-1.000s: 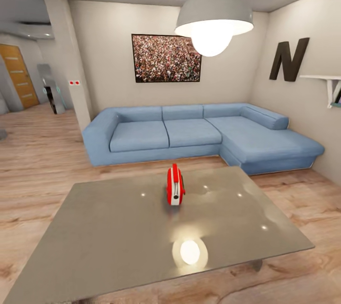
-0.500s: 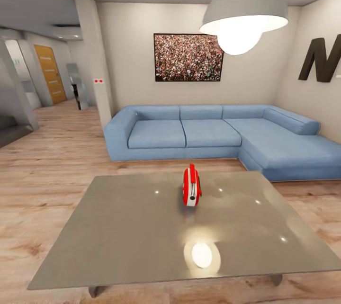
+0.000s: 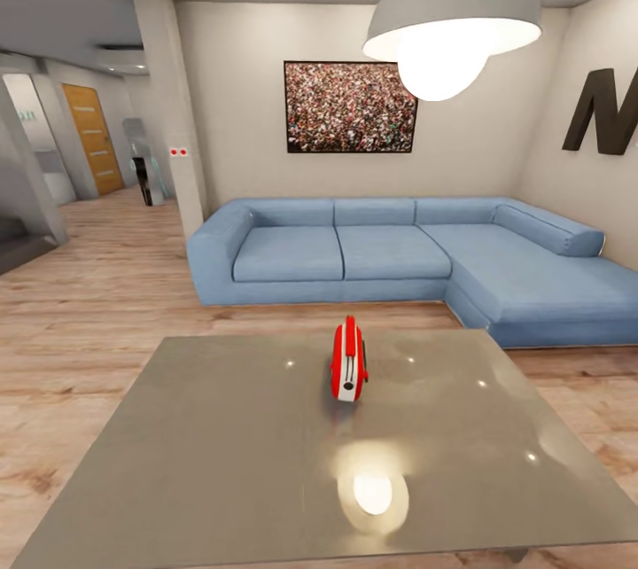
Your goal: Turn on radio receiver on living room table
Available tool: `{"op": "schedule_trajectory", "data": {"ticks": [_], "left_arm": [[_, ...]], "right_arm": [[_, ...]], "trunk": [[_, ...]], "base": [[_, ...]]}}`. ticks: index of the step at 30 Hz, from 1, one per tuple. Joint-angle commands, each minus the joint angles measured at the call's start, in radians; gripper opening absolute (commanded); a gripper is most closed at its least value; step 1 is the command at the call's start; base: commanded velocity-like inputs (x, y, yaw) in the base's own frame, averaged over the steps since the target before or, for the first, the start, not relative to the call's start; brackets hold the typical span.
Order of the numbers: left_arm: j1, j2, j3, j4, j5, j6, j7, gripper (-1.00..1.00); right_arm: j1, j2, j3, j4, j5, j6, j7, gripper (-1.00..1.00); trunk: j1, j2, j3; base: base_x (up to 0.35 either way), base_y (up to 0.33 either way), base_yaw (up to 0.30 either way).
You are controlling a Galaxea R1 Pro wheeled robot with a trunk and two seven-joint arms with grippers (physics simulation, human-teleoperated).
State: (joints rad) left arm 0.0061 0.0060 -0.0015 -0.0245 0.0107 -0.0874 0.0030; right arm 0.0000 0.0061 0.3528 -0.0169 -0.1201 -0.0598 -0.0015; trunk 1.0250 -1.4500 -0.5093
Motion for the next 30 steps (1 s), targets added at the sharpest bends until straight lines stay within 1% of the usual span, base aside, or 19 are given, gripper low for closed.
{"op": "schedule_trajectory", "data": {"ticks": [1, 6, 19, 24, 30], "left_arm": [[0.0, 0.0, 0.0, 0.0, 0.0, 0.0, 0.0, 1.0], [0.0, -0.001, -0.001, 0.0, -0.001, -0.001, 0.0, 1.0], [0.0, 0.0, -0.002, 0.0, -0.001, -0.002, 0.0, 1.0], [0.0, 0.0, 0.0, 0.0, -0.001, -0.002, 0.0, 1.0], [0.0, 0.0, 0.0, 0.0, 0.0, -0.002, 0.0, 1.0]], "right_arm": [[0.0, 0.0, 0.0, 0.0, 0.0, 0.0, 0.0, 1.0], [0.0, 0.0, 0.0, 0.0, 0.0, 0.0, 0.0, 1.0], [0.0, 0.0, 0.0, 0.0, 0.0, 0.0, 0.0, 1.0], [0.0, 0.0, 0.0, 0.0, 0.0, 0.0, 0.0, 1.0], [0.0, 0.0, -0.001, 0.0, 0.001, -0.001, 0.0, 1.0]], "trunk": [[0.0, 0.0, 0.0], [0.0, 0.0, 0.0], [0.0, 0.0, 0.0], [0.0, 0.0, 0.0], [0.0, 0.0, 0.0]], "base": [[0.035, -0.031, 0.0], [0.013, -0.094, 0.0], [0.001, -0.251, 0.0], [0.0, -0.055, 0.021], [0.0, -0.008, 0.205]]}}
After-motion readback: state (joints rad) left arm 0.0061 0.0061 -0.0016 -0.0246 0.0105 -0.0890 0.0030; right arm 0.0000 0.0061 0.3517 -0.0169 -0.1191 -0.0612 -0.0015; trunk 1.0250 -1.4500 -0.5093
